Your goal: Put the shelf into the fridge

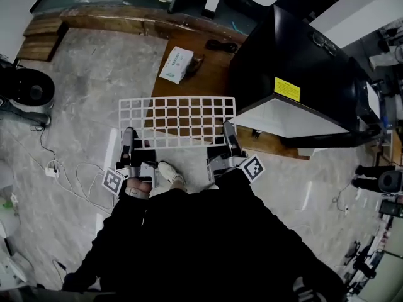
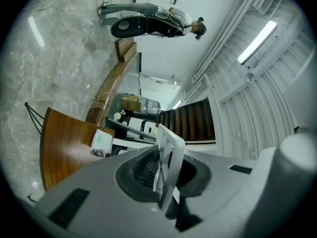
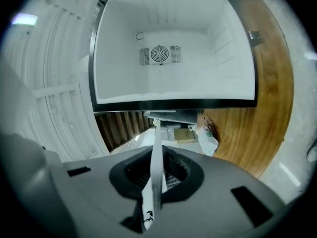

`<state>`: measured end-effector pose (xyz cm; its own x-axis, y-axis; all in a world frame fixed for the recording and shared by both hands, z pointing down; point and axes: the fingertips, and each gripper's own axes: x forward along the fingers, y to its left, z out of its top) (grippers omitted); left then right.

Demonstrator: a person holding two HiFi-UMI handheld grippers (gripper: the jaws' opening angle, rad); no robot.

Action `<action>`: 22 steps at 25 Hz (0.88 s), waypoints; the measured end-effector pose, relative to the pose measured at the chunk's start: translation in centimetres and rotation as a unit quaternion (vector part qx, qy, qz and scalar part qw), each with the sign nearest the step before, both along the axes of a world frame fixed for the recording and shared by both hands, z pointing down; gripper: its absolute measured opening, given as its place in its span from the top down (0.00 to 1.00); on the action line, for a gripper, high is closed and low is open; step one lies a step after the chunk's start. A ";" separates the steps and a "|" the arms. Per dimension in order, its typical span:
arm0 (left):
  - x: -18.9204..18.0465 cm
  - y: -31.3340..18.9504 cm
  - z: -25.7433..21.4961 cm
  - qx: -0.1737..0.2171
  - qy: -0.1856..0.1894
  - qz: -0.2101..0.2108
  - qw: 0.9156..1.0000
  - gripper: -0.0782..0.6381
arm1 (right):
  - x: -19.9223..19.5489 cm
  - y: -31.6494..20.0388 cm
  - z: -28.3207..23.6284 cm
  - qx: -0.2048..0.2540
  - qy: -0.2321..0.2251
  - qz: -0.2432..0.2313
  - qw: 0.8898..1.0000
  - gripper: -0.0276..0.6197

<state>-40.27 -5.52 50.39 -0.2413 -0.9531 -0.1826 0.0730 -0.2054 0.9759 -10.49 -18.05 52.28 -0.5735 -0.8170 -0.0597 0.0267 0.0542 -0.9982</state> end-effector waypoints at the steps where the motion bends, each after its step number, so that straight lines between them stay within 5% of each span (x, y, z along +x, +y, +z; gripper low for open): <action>1: 0.5 0.3 -0.1 -0.001 -0.003 -0.002 1.000 0.84 | 0.4 0.3 -0.1 0.001 -0.004 -0.002 1.000 0.91; 13: 10.8 6.5 -3.2 0.001 -0.042 -0.030 0.999 0.84 | 10.5 6.3 -1.7 0.007 -0.037 -0.032 0.999 0.91; 22: 23.6 4.5 -3.8 -0.004 -0.053 0.043 0.998 0.84 | 24.7 8.1 -2.9 0.017 -0.012 0.037 0.999 0.91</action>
